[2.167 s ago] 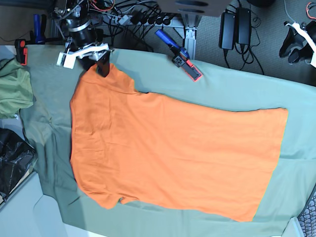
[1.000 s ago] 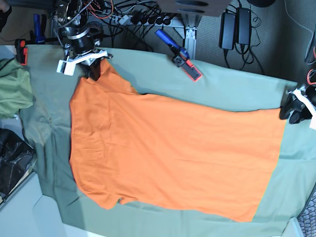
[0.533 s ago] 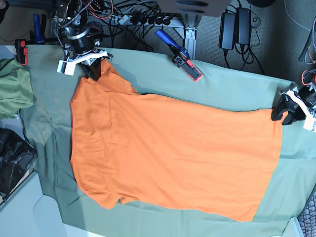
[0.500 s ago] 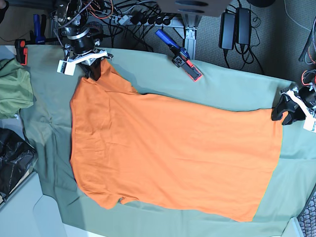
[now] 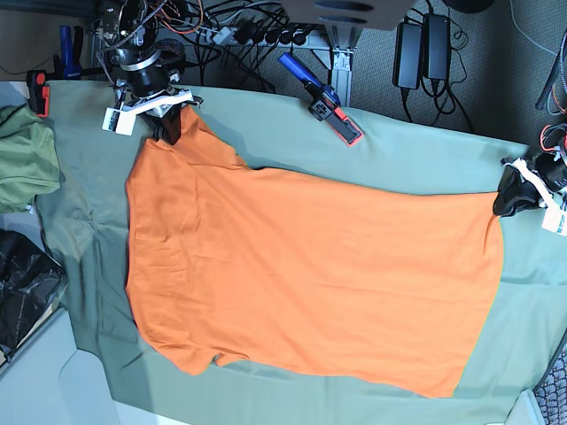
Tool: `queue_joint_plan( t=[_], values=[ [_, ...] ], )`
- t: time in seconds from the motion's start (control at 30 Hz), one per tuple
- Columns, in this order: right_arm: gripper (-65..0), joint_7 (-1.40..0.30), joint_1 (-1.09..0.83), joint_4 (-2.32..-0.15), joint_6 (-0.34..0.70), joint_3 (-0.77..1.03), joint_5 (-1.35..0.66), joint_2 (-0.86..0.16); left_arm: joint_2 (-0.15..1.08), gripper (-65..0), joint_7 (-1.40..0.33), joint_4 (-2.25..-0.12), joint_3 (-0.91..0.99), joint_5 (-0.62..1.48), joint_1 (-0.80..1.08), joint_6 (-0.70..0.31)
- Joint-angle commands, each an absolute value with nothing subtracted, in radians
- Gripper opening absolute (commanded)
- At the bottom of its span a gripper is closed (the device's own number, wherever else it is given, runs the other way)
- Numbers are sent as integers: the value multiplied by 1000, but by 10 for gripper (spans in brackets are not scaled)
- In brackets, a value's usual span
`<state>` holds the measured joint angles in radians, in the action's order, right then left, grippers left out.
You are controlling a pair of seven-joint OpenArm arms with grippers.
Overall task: Fold the T-shirt properly
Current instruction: 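Reach the left gripper to the shirt's hem corner and grasp it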
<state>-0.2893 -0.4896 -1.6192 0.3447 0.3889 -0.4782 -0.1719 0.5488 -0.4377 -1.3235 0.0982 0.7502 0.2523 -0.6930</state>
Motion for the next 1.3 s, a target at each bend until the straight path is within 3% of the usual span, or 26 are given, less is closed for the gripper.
queue_joint_plan(
  t=[0.0,0.27,0.67,1.07,1.27],
  values=[
    [-650,-305,-496,-1631,405,395,-471,-183,562,-650,-476,-1331,102,730,258,-698],
    [-650,-369,-539,-1705,408,416,-503,-207,606,-650,-601,-1394,107,837,281,-698],
    [-650,-406,-659,-1909,408,536,-588,-223,624,-650,-602,-1615,206,838,385,-698],
    [-650,-405,-502,-1910,416,531,-579,-303,629,-650,-548,-1607,211,784,278,-698],
    [-650,-400,-401,-1887,416,474,-516,-308,629,-650,-527,-1510,125,742,167,-698]
  ],
)
